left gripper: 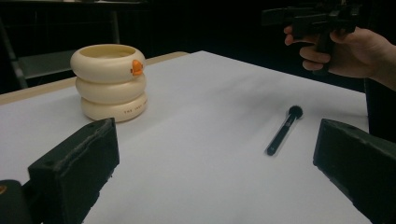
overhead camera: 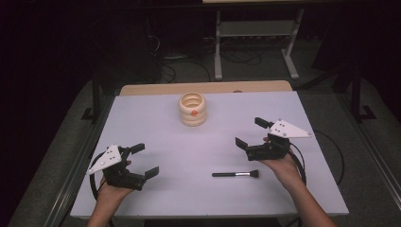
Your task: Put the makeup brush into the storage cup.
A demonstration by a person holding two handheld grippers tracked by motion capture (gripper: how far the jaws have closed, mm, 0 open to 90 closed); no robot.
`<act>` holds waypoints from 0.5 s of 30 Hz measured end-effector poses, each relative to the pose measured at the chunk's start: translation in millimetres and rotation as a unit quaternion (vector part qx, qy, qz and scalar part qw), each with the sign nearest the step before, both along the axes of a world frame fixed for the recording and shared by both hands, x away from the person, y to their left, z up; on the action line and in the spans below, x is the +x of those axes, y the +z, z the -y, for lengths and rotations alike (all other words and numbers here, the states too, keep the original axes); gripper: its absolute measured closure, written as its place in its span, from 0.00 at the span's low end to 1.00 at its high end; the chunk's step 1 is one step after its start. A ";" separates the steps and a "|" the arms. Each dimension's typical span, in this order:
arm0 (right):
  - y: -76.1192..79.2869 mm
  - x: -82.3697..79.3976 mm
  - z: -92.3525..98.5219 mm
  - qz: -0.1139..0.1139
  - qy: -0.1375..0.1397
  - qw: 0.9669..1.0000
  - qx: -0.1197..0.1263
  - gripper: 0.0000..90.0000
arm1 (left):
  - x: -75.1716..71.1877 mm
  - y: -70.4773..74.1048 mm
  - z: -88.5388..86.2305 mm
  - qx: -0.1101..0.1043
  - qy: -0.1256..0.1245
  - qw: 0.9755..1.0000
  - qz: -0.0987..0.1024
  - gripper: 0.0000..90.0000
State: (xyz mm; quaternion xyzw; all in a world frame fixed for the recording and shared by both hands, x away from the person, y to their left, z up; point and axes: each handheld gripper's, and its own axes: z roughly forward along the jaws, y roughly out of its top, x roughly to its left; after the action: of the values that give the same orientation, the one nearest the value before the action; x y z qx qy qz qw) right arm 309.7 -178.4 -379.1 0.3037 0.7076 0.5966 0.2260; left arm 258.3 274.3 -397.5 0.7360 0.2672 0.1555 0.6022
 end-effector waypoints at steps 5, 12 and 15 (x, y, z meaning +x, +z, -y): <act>1.6 1.7 -4.9 0.001 0.003 1.000 0.004 0.00 | -0.1 0.1 0.4 -0.002 -0.001 1.000 0.000 0.00; 3.3 4.1 -11.7 0.001 0.007 1.000 0.007 0.00 | -0.3 0.2 0.9 -0.002 -0.003 1.000 0.000 0.00; 3.9 5.5 -15.7 0.007 0.011 1.000 0.007 0.00 | -0.3 0.2 0.9 -0.002 -0.004 1.000 0.002 0.00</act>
State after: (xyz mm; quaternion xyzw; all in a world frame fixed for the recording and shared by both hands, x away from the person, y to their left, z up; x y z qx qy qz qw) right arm 315.2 -162.7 -375.2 0.2935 0.7047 0.6064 0.2226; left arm 257.9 273.4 -397.3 0.7357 0.2635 0.1545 0.6046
